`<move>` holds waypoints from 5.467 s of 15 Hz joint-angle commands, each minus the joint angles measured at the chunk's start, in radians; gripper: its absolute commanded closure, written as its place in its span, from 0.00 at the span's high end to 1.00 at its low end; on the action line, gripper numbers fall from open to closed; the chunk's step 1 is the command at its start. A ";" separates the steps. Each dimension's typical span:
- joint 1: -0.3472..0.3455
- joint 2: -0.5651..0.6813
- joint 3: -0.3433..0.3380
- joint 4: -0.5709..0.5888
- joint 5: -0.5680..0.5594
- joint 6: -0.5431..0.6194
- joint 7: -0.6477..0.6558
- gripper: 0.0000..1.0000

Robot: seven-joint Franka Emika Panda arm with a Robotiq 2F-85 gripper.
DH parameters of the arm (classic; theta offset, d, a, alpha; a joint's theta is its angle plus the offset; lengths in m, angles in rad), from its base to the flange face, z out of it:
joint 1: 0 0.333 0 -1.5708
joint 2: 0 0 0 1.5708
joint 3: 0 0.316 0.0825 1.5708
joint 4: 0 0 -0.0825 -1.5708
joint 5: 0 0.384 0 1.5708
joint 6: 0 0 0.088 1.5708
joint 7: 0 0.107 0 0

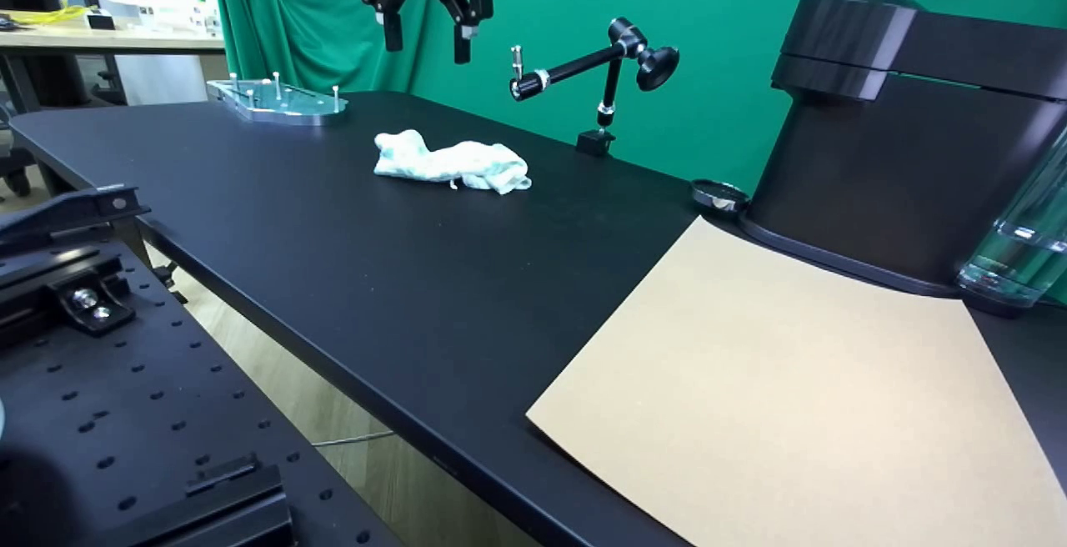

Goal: Place the cloth on the black stand

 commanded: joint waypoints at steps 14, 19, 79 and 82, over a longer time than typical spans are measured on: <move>0.132 0.338 -0.092 0.114 -0.350 0.219 0.070 1.00; 0.141 0.446 -0.093 0.176 -0.377 0.298 0.018 0.75; 0.005 0.124 -0.205 0.343 -0.276 -0.412 0.332 0.82; 0.000 0.097 -0.187 0.307 -0.262 -0.426 0.188 0.99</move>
